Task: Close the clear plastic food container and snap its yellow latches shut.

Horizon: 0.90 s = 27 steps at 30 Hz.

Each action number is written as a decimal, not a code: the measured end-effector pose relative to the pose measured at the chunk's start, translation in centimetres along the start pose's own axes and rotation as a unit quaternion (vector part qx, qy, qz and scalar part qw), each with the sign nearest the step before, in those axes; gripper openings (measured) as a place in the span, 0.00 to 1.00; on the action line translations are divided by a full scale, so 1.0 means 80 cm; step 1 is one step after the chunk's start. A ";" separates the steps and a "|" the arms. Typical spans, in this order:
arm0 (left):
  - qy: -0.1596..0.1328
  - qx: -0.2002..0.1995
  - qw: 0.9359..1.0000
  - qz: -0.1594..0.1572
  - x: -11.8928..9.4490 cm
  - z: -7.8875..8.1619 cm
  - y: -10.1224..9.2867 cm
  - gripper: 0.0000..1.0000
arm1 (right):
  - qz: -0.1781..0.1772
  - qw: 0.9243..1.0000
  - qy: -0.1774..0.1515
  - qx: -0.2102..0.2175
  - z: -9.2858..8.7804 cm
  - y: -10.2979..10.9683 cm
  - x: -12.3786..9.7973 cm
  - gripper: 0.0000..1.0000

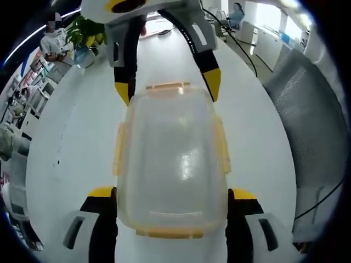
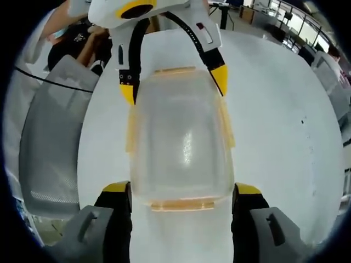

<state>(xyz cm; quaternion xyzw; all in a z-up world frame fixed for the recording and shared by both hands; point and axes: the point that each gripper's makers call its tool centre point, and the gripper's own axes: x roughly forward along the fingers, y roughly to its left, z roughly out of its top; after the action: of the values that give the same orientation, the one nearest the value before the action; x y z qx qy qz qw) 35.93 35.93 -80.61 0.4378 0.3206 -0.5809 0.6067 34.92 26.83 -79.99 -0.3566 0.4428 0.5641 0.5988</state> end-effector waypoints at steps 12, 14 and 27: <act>-0.036 -0.056 0.998 0.022 -0.016 0.010 0.009 0.76 | -0.022 1.000 -0.002 -0.001 0.003 -0.002 -0.009 0.72; -0.034 -0.062 0.997 0.029 -0.018 0.007 0.009 0.77 | -0.028 1.000 -0.005 0.002 0.003 -0.002 -0.013 0.71; -0.082 -0.070 0.991 0.083 -0.059 0.030 -0.003 0.81 | -0.055 0.998 -0.014 0.009 0.000 0.011 -0.038 0.69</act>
<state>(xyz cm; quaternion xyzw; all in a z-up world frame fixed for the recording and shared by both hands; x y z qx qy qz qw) 34.84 35.74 -75.43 0.3704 0.2722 -0.5384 0.7063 34.15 25.79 -77.10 -0.3670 0.4189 0.5310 0.6386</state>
